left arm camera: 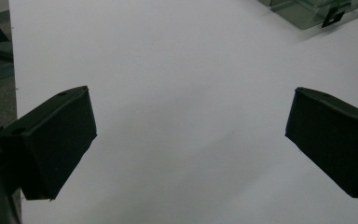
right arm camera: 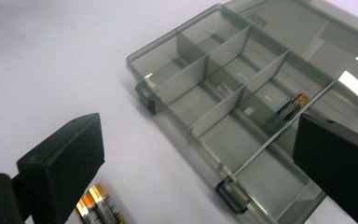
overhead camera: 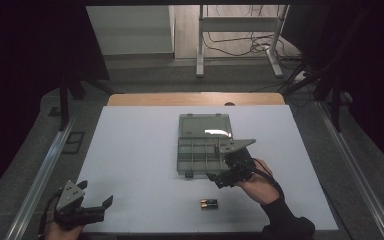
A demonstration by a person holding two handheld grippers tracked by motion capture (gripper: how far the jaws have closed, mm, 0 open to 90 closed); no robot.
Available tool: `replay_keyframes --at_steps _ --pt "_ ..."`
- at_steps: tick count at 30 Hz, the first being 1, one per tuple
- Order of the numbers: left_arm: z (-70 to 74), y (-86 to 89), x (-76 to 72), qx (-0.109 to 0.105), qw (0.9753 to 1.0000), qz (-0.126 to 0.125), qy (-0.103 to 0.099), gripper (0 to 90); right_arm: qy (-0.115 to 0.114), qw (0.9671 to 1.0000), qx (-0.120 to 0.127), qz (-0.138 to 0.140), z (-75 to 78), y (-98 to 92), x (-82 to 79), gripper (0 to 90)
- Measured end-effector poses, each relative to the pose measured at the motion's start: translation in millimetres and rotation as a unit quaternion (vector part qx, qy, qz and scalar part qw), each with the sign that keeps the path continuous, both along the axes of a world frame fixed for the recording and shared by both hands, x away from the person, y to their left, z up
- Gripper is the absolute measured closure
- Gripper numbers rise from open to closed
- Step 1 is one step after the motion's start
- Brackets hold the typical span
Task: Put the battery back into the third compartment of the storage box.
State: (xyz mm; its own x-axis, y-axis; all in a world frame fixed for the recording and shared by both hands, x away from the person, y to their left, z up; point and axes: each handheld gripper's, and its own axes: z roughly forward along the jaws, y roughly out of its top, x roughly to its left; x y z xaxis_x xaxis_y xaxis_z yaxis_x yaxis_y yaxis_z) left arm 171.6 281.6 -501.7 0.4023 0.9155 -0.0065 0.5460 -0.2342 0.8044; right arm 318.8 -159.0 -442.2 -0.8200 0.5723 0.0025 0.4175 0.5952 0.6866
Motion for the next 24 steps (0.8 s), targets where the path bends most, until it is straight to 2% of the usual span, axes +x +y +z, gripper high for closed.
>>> replay_keyframes --at_steps 8,11,15,19,24 --pt "-0.1 -0.3 0.1 0.001 1.0000 0.000 -0.001 2.0 0.008 0.9995 -0.030 0.011 -5.6 3.4 -14.6 1.8" --pt "-0.1 -0.4 0.1 0.001 1.0000 0.000 -0.001 2.1 0.015 0.9992 -0.035 0.015 -7.8 5.1 -18.5 1.7" --pt "-0.1 -0.5 0.2 0.001 1.0000 -0.001 0.000 2.1 0.026 0.9982 -0.043 0.033 -11.1 7.8 -22.5 2.7" --pt "-0.1 -0.6 0.1 0.002 1.0000 -0.001 0.000 2.1 0.020 0.9967 -0.072 0.033 -17.0 14.6 -28.1 9.2" --pt "-0.2 -0.5 0.2 0.001 1.0000 -0.001 0.000 2.1 0.043 0.9944 -0.082 0.050 -26.0 18.6 -29.2 24.0"
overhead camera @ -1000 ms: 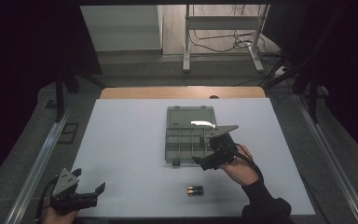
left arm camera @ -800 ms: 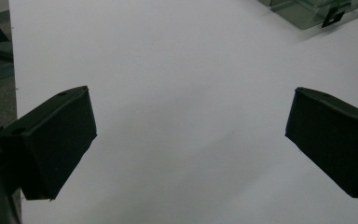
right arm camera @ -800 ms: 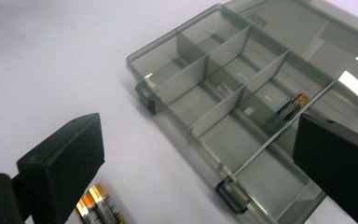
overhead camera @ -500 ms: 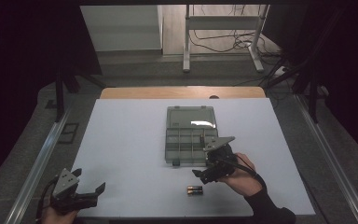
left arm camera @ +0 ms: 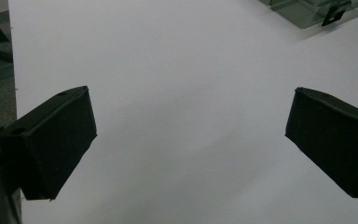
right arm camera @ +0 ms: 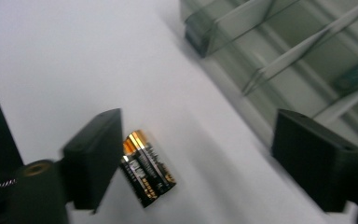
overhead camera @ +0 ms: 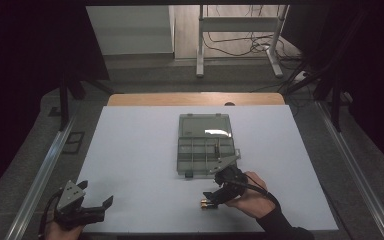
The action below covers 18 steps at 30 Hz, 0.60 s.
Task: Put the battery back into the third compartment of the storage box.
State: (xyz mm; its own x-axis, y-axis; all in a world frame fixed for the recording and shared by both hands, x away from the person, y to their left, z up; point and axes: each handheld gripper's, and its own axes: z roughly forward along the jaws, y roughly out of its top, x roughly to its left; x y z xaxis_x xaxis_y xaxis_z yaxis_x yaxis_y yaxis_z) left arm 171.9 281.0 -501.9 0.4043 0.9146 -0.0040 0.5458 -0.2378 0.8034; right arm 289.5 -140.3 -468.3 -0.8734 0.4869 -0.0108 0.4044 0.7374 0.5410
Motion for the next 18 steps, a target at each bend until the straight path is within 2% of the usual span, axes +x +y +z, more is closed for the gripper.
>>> replay_keyframes --at_steps 7,18 --pt "-0.1 -0.2 0.1 0.000 1.0000 -0.001 0.000 2.1 0.034 0.9989 -0.026 0.019 -14.2 4.7 0.6 43.3" --pt "-0.1 -0.5 0.1 0.002 1.0000 -0.001 0.000 2.1 0.048 0.9966 -0.041 0.053 -22.8 10.0 -1.1 61.0"
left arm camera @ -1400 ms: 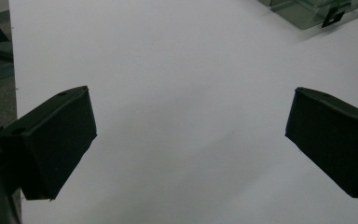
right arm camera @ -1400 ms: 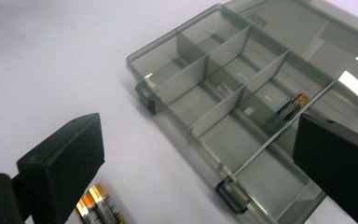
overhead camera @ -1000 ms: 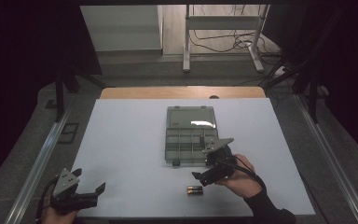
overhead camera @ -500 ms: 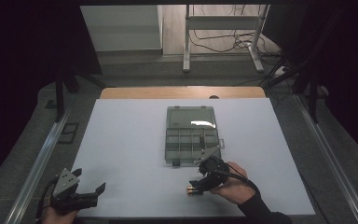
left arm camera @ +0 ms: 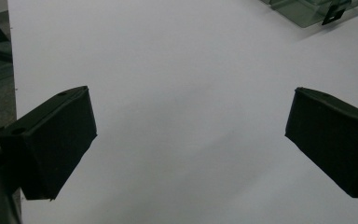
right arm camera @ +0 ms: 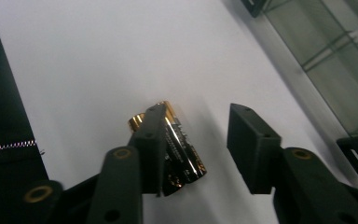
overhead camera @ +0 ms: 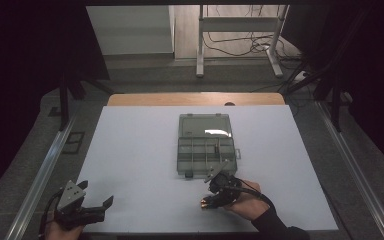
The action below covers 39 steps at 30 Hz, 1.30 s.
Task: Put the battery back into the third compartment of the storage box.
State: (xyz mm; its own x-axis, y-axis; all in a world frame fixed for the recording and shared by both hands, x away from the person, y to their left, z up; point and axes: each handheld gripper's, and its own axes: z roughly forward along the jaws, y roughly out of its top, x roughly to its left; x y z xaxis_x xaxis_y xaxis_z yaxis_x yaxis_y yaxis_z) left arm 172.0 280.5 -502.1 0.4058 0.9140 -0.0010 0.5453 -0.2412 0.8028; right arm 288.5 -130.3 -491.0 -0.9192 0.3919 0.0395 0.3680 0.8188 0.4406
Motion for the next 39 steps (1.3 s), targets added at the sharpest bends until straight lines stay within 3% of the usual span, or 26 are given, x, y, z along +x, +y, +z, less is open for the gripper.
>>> replay_keyframes --at_steps 10,13,19,29,39 --pt "0.0 -0.7 0.1 0.003 1.0000 -0.001 0.000 2.2 0.010 0.9998 -0.008 0.013 -9.4 1.7 4.6 71.9" --pt "0.0 -0.9 0.1 0.003 1.0000 -0.001 0.001 2.2 0.003 0.9995 -0.022 0.021 -13.0 2.6 5.5 76.0" --pt "0.0 -0.8 0.1 0.003 1.0000 -0.002 0.000 2.2 -0.005 0.9995 -0.024 0.017 -11.7 2.7 4.6 77.0" --pt "0.0 -0.9 0.1 0.004 1.0000 -0.002 0.000 2.2 -0.015 0.9998 0.012 -0.009 3.7 -5.5 6.8 77.0" --pt "0.0 -0.6 0.5 0.003 1.0000 -0.002 0.002 2.2 -0.032 0.9979 0.044 -0.035 20.0 -13.0 13.1 77.0"
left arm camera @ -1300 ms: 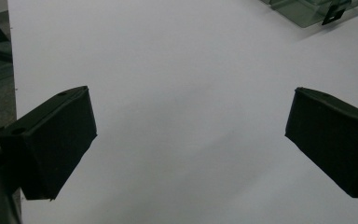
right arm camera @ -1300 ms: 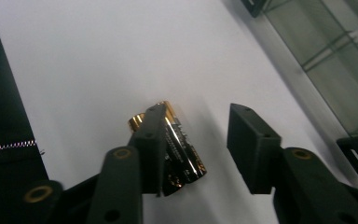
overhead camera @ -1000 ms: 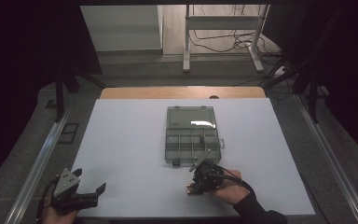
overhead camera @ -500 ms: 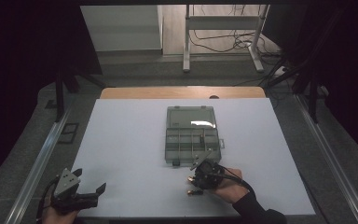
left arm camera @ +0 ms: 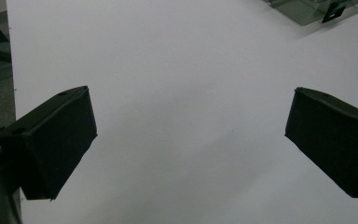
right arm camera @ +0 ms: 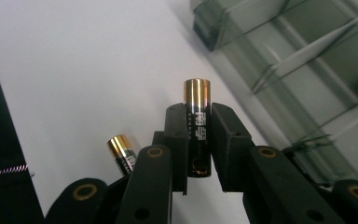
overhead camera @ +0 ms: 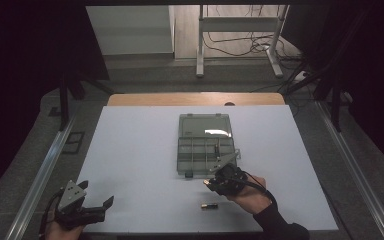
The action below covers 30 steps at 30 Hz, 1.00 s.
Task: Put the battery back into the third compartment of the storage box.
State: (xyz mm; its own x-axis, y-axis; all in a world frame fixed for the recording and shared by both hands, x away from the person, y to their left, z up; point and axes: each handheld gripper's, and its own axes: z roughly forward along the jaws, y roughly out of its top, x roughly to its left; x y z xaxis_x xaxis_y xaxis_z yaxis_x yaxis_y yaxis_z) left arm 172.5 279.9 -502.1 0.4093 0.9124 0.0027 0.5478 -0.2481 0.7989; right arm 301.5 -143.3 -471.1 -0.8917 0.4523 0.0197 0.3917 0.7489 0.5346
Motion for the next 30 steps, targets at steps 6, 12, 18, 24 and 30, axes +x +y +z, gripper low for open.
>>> replay_keyframes --at_steps 6,12,18,24,30 --pt "-0.1 0.4 0.4 -0.001 1.0000 0.001 0.001 2.2 -0.007 0.9998 0.010 -0.014 7.2 -2.1 6.3 77.0" --pt "-0.2 0.7 0.7 -0.003 1.0000 0.002 0.002 2.3 -0.016 0.9993 0.020 -0.026 12.6 -3.5 14.0 77.0" --pt "-0.2 0.9 0.9 -0.003 1.0000 0.002 0.003 2.3 -0.016 0.9986 0.032 -0.039 16.5 -6.2 23.2 77.0" --pt "-0.2 1.0 1.1 -0.004 1.0000 0.002 0.004 2.2 -0.021 0.9972 0.037 -0.061 21.2 -9.5 34.9 77.0" --pt "-0.3 1.2 1.2 -0.005 1.0000 0.002 0.003 2.2 -0.027 0.9954 0.046 -0.079 25.8 -10.5 46.6 77.0"
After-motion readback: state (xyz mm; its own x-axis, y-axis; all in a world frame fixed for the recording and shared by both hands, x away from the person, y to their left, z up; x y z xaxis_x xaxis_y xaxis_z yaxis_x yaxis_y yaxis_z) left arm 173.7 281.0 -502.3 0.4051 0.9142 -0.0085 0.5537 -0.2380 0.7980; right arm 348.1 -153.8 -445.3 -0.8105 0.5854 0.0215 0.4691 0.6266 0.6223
